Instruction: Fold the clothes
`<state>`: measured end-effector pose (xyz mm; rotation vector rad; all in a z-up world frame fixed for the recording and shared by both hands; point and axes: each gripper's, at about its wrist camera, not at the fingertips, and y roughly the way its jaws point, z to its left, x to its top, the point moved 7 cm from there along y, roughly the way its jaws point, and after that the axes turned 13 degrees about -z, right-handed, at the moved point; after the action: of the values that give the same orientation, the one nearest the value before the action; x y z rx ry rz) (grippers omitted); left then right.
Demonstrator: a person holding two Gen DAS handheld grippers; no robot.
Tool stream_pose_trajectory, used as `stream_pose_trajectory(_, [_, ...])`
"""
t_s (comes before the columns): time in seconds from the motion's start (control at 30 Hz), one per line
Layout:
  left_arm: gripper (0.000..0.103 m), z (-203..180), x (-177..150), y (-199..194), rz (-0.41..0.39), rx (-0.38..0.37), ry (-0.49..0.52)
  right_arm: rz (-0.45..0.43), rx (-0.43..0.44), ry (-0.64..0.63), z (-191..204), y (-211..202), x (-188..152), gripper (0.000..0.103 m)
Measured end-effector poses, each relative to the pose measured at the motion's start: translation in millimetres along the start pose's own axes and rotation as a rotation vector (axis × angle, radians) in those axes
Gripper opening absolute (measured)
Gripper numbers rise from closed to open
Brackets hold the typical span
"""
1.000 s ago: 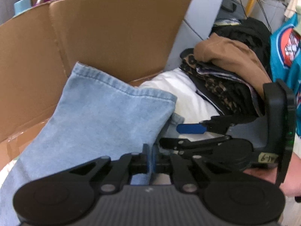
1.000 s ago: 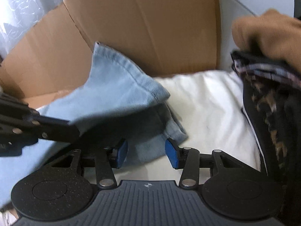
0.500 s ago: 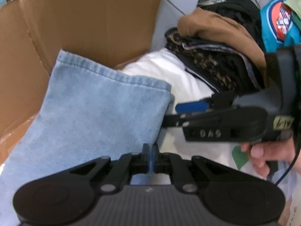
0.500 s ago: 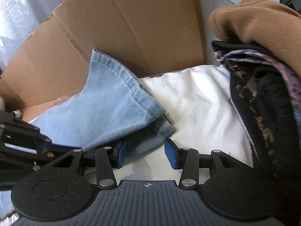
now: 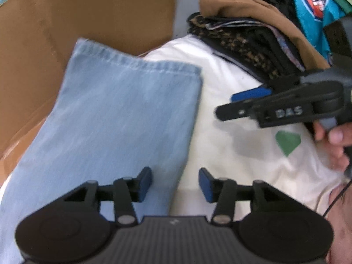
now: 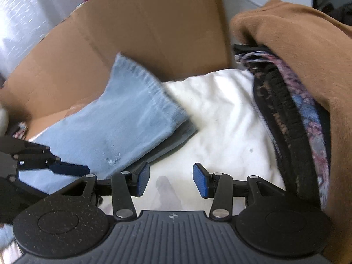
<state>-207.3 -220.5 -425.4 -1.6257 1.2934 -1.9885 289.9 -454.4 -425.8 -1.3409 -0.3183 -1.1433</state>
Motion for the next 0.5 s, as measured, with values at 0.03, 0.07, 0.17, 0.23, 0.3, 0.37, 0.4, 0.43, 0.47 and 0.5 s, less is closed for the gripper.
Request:
stream_pose_trajectory(0.03, [0.058, 4.2, -3.1, -2.5, 0.009, 0.015, -0.004, 0.009, 0.008, -0.019, 2.9, 0.2, -0.6, 0.051])
stream_pose_trajectory(0.07, [0.058, 8.1, -4.0, -3.6, 0.022, 0.031, -0.003, 0.020, 0.020, -0.024, 6.5, 2.2, -1.4, 0.051])
stream_pose_trajectory(0.17, [0.058, 19.1, 0.5, -3.5, 0.034, 0.069, 0.008, 0.057, 0.065, -0.054, 21.1, 8.9, -3.9, 0.050])
stream_pose_trajectory(0.23, [0.060, 25.6, 1.0, -6.6, 0.040, 0.072, 0.010, 0.083, 0.105, -0.094, 33.8, 13.9, -4.4, 0.051])
stream_pose_trajectory(0.3, [0.063, 30.5, -0.2, -9.4, 0.032, 0.074, 0.008, 0.117, 0.147, -0.135, 45.5, 19.3, -5.6, 0.051])
stream_pose_trajectory(0.37, [0.064, 33.8, -3.0, -13.0, 0.026, 0.087, -0.003, 0.144, 0.184, -0.186, 55.9, 21.7, -6.1, 0.051])
stream_pose_trajectory(0.4, [0.064, 35.8, -4.2, -14.6, 0.023, 0.090, -0.018, 0.152, 0.208, -0.214, 61.3, 22.1, -5.9, 0.052])
stream_pose_trajectory(0.43, [0.064, 38.2, -5.7, -17.2, 0.019, 0.092, -0.034, 0.155, 0.229, -0.242, 65.7, 22.8, -6.7, 0.052])
stream_pose_trajectory(0.47, [0.065, 40.4, -7.5, -20.9, 0.013, 0.102, -0.051, 0.155, 0.243, -0.255, 68.6, 22.9, -7.0, 0.052])
stream_pose_trajectory(0.5, [0.065, 42.5, -9.5, -24.7, 0.007, 0.114, -0.068, 0.154, 0.256, -0.266, 71.2, 22.9, -7.2, 0.052])
